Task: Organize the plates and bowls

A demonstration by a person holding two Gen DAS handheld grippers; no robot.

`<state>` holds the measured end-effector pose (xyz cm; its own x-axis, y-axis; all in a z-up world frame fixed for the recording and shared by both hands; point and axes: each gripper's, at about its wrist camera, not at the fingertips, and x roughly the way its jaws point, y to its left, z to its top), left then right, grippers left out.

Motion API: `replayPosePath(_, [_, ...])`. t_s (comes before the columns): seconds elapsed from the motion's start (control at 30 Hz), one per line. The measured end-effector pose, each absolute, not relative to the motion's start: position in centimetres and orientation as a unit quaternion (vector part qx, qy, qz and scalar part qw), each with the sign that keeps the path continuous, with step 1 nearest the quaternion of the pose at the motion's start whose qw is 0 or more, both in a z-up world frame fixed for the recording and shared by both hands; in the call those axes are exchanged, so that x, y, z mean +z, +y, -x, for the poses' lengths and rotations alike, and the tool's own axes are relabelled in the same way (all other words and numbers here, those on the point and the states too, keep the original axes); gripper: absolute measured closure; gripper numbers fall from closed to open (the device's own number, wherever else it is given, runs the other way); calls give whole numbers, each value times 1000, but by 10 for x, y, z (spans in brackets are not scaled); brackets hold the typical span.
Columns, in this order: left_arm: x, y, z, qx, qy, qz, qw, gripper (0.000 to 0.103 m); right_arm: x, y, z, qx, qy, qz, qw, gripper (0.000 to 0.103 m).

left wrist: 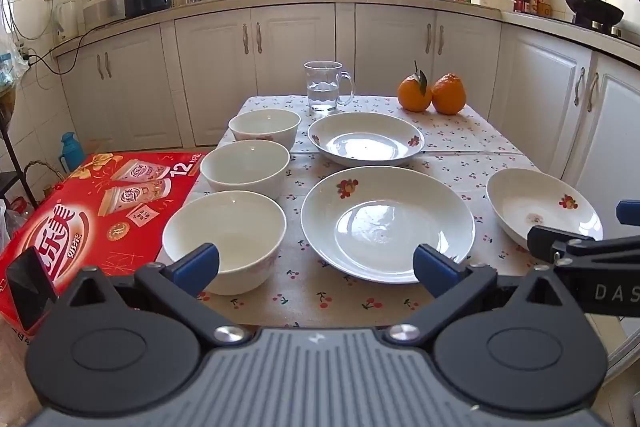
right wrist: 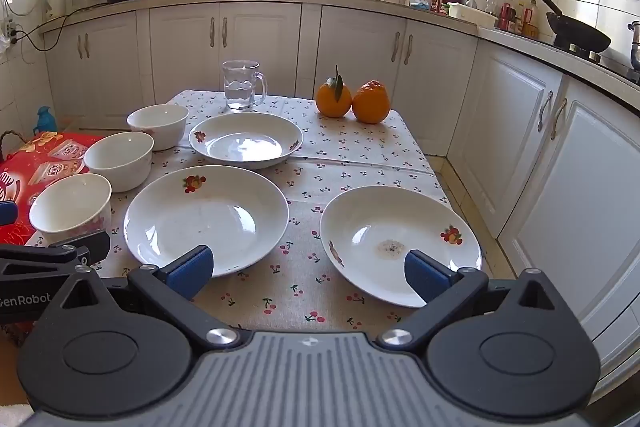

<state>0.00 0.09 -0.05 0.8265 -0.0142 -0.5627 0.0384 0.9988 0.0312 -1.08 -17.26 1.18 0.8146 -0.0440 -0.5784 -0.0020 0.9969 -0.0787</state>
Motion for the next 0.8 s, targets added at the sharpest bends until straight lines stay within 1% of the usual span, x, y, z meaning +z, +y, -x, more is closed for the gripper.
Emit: replayPosePath(0.8, [1, 3, -1, -11, 291, -23, 956, 1, 13, -172, 11, -10, 304, 37, 952, 0])
